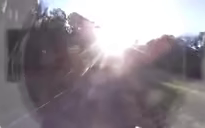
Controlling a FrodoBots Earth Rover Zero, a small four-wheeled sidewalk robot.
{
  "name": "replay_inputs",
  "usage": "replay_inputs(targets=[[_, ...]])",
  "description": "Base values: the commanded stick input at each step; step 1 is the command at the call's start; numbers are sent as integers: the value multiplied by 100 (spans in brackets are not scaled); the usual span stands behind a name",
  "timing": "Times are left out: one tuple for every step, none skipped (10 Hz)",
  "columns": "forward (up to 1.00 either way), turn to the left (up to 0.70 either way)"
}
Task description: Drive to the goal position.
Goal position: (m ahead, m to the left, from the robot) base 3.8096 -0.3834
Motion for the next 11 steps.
replay_inputs(targets=[[70, 0], [70, 0], [70, 0], [70, 0], [70, 0], [70, 0], [70, 0], [70, 0], [70, 0], [70, 0], [70, 0]])
